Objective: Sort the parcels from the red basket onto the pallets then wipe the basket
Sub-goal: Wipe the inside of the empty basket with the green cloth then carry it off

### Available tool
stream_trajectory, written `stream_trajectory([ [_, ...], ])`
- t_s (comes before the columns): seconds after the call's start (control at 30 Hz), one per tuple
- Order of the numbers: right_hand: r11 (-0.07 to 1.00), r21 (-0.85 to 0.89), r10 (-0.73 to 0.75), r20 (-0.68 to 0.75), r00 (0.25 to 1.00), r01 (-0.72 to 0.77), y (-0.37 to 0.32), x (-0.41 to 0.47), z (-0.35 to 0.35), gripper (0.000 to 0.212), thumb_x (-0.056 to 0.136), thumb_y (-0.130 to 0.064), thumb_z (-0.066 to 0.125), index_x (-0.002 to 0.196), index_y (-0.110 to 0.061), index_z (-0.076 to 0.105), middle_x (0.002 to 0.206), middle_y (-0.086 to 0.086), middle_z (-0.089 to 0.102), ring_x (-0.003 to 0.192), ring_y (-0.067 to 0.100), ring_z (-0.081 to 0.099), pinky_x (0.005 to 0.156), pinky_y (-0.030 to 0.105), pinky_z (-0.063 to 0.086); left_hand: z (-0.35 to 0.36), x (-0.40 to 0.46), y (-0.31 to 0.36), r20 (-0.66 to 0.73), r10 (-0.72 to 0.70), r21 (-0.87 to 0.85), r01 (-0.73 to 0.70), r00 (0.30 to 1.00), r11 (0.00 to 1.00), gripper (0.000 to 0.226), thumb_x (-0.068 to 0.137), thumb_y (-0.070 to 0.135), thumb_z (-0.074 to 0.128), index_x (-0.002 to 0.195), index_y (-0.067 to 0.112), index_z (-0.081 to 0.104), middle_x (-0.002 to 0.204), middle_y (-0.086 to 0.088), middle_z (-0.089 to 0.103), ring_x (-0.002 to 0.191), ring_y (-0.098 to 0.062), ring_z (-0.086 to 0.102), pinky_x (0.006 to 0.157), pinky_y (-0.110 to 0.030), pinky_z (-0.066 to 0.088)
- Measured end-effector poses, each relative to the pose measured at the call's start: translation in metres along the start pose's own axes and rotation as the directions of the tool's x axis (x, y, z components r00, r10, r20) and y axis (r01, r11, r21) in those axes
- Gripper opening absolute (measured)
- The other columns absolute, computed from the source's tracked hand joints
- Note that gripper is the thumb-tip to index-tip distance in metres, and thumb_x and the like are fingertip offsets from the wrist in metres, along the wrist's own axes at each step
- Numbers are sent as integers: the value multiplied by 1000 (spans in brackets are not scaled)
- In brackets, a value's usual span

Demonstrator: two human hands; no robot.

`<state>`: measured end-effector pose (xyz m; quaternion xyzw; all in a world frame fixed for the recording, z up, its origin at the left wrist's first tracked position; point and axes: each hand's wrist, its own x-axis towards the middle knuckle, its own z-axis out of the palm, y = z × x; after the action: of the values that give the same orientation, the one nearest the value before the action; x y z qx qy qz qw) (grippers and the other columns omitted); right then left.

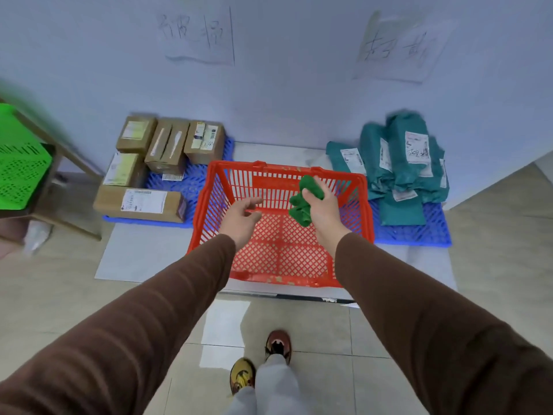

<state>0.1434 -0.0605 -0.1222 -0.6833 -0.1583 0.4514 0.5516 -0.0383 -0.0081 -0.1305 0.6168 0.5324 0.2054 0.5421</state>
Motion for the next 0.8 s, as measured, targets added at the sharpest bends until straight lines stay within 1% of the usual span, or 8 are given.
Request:
stream_trajectory([
  [0.07,997,-63,-53,-17,998,52,-8,18,1,54,100,-14,59,150,-29,44,141,2,56,117,20,63,97,37,56,-10,11,-8,-39,5,-3,-5,999,1000,35,97,2,56,129,13,64,128,-7,60,105,-14,61,93,-24,53],
  [0.17,977,-164,-143,-36,989,135,-13,52,4,54,101,-11,56,152,-21,42,129,-4,57,94,0,61,69,7,51,-21,29,-20,-56,49,65,-45,997,997,36,96,4,57,130,14,63,132,-5,59,118,-19,57,109,-37,45],
  [0.23,956,-239,-188,-40,981,173,-13,71,8,55,101,-13,57,153,-23,42,137,-1,56,107,7,60,83,12,50,-26,41,-26,-62,85,122,-77,994,990,37,96,8,58,132,16,62,135,-2,59,125,-16,55,113,-38,41],
  [0.33,901,-381,-233,-25,972,206,-5,92,16,55,100,-20,57,151,-31,42,144,3,53,128,19,52,110,38,45,-37,55,-39,-80,183,302,-151,980,941,43,97,17,59,139,23,57,143,1,55,135,-16,46,118,-40,33],
  [0.53,827,-539,-217,-48,975,157,19,112,24,54,101,-17,55,153,-27,41,147,8,52,136,27,47,116,40,37,-65,73,-69,-174,134,532,-22,976,846,72,97,24,60,158,33,22,166,0,19,154,-24,14,123,-48,15],
  [0.6,831,-535,-216,-60,975,151,24,114,30,54,102,-17,53,153,-27,40,149,7,51,136,26,47,116,39,37,-72,73,-79,-173,46,462,40,984,886,81,97,25,60,160,30,10,163,-4,28,149,-27,30,119,-53,29],
  [0.73,884,-454,-194,-140,971,111,20,118,42,49,104,-15,46,151,-27,43,148,2,51,132,22,52,108,34,45,-75,68,-82,-146,-78,285,118,986,951,75,101,31,54,160,31,6,143,-4,54,113,-19,61,93,-40,51],
  [0.8,911,-404,-164,-156,974,89,18,119,47,48,103,-13,42,149,-29,45,137,-1,55,113,16,61,88,30,55,-75,69,-83,-144,-60,243,94,988,965,68,101,34,54,157,34,15,135,-2,59,104,-15,63,88,-38,53],
])
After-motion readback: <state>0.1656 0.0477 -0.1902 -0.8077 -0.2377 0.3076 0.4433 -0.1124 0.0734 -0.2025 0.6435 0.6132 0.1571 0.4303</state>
